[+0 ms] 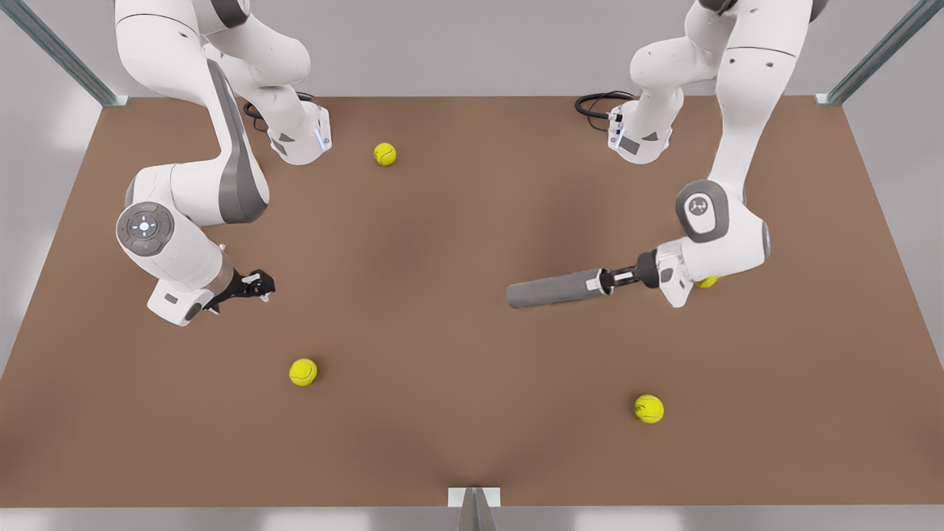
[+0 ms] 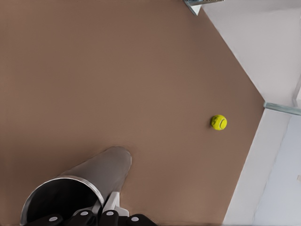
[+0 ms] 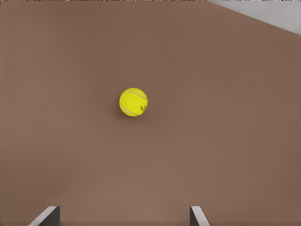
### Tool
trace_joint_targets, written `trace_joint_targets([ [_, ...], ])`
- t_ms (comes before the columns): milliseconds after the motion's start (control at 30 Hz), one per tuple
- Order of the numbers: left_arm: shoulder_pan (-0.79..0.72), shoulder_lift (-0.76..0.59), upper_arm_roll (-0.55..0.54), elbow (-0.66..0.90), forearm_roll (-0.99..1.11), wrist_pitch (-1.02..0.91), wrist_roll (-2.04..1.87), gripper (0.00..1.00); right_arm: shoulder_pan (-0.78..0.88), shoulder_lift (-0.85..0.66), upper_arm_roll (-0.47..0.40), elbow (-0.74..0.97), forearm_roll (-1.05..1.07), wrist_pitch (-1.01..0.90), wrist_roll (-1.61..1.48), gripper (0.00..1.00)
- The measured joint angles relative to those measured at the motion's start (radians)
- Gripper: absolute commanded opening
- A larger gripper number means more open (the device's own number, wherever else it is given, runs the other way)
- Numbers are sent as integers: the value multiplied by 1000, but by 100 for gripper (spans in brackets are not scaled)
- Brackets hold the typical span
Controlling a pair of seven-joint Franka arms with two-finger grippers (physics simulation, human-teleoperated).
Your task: Put the tennis tube upright
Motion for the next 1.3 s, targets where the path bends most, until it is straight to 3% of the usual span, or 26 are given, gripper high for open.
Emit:
trace_joint_targets([
  [367, -18, -107, -27, 72, 437, -87, -322, 21, -1, 1, 2, -2, 0, 0, -1, 100],
  [567, -46, -110, -105, 84, 642, -92, -476, 21, -2, 3, 1, -3, 0, 3, -1, 100],
  [1300, -111, -53, -129, 97, 929, -106, -579, 21, -2, 7, 0, -2, 0, 6, -10, 100],
])
